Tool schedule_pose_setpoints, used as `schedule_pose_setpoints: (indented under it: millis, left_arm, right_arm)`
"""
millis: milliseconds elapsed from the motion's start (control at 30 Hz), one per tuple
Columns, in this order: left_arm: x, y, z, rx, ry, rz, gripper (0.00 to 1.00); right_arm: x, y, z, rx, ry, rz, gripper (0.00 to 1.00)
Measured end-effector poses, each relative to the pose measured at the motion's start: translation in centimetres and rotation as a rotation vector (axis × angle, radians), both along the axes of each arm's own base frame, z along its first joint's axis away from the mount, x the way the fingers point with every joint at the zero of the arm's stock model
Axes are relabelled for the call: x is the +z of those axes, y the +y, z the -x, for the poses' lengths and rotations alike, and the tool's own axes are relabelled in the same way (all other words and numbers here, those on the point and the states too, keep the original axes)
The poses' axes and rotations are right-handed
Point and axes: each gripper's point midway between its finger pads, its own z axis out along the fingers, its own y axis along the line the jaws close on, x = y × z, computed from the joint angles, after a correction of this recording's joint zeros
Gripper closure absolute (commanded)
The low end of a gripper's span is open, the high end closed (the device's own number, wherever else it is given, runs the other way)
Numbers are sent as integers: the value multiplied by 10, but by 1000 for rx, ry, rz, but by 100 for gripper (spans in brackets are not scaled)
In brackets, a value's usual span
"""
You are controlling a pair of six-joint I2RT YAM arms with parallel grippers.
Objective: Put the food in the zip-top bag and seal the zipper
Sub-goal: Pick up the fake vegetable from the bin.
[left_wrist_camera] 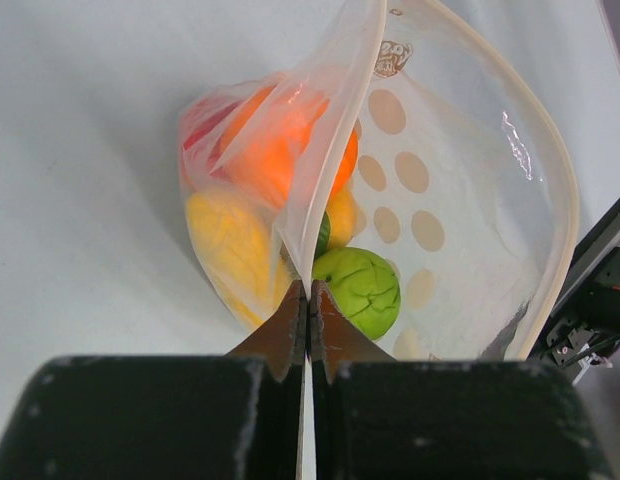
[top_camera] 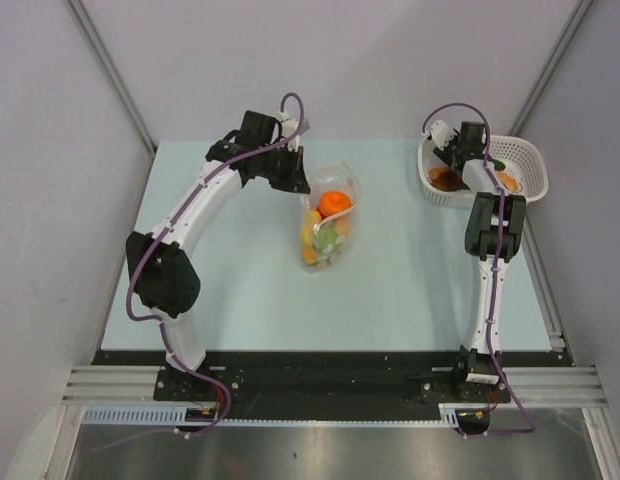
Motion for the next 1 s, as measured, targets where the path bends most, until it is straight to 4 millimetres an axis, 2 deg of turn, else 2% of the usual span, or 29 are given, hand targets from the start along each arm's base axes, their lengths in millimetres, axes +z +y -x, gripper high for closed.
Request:
schedule_pose_setpoints:
  millis: [33, 100, 133, 233, 400, 500, 667, 767, 800, 900, 1000]
  left_arm:
    - [0, 0, 0, -1, 1, 0, 100]
    - [-1, 0, -1, -1, 2, 1, 100]
    - [-1, 0, -1, -1, 3, 1, 100]
    - [-1, -1, -1, -5, 5, 5, 100]
    - [-1, -2, 0, -10, 8, 9, 100]
    - [0, -2, 0, -10, 8, 10, 100]
    - [0, -2, 0, -12, 9, 12, 100]
    - [0, -2, 1, -13, 9, 13, 100]
    - [0, -2, 1, -13, 9, 13, 100]
    - [0, -3, 1, -16, 10, 16, 100]
    - [0, -3, 1, -17, 10, 18, 100]
  right_arm:
    - [0, 0, 0, 1, 0, 5, 72]
    - [0, -1, 0, 4, 0, 17, 81]
    - [1, -1, -1, 4, -1, 20, 89]
    - [3, -2, -2, -1, -14, 18, 100]
    - [7, -1, 1, -17, -42, -4, 100]
    - [21, 0, 6, -32, -69, -24, 100]
    - [82, 1, 10, -54, -187, -54, 100]
    - [132, 2, 12, -55, -280, -60, 68]
    - [142, 2, 13, -58, -299, -66, 56]
    - [165, 0, 15, -58, -328, -68, 44]
    - [165, -4, 15, -63, -302, -78, 39]
